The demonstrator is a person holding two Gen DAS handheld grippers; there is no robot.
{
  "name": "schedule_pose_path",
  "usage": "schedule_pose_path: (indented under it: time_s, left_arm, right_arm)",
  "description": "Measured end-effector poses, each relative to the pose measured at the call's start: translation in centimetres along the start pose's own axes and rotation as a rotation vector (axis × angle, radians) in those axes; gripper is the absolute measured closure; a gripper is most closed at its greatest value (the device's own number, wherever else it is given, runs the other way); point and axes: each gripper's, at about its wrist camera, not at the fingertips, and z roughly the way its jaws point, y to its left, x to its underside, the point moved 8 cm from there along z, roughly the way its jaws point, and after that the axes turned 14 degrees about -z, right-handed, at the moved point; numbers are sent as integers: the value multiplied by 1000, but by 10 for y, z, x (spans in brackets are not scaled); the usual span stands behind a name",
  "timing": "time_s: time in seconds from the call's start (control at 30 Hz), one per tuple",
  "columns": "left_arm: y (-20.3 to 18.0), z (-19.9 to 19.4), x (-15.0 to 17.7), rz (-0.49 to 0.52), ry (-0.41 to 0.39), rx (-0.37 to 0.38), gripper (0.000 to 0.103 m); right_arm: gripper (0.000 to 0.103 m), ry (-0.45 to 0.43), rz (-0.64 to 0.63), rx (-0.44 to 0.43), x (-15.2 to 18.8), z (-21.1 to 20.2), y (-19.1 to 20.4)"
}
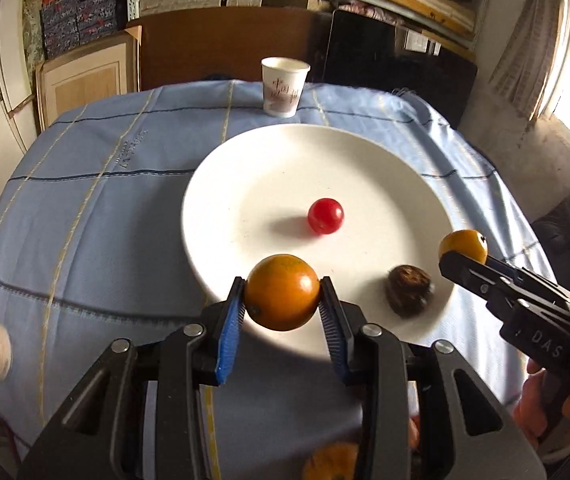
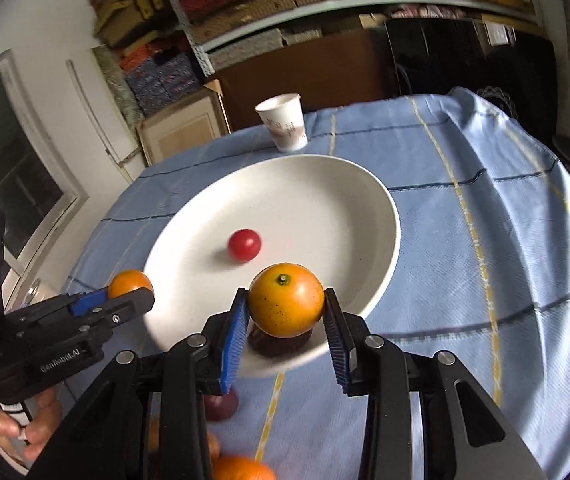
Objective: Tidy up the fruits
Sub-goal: 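Carry both fruits over the white plate and open both tools to drop them, then move both open tools back from the plate toward the fruit pile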
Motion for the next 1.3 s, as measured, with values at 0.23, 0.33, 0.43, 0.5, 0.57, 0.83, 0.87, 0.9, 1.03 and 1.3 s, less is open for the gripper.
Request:
schedule_pose_path:
  time_s: [0.23, 0.33, 0.43, 0.5, 0.57, 0.83, 0.87, 0.9, 1.03, 1.3]
  left_arm:
    - [0, 28, -4, 11, 59, -36, 66]
    - [1, 32, -3, 10, 77, -48, 66]
    - [3, 15, -7, 0, 18, -44, 36]
    - [3, 0, -8, 6, -32, -51, 29]
    - [2, -18, -4, 10, -62, -42, 24]
    - [20, -88, 48, -47, -226, -91, 5]
    - [22, -93, 55, -50, -226, -88, 5]
    - [26, -98, 66, -66, -229, -82, 5]
    - [40, -110, 111, -125, -180, -47, 5]
    - [50, -121, 165, -179, -135, 75, 5]
  right_arm:
    - [63, 38, -4, 12, -5, 21, -3]
    - [63, 37, -11, -1, -8, 19, -2]
    - [61, 12, -1, -12, -10, 7, -2]
    - [57, -7, 8, -22, -10, -2, 0]
    - [57, -25, -7, -25, -6, -15, 5]
    - [48, -113, -50, -19, 31, -70, 27]
    - [47, -121, -52, -17, 39, -76, 30]
    - [46, -128, -54, -12, 45, -80, 32]
    - [45, -122, -51, -14, 80, -98, 45]
    - [44, -171, 21, -76, 132, -133, 62]
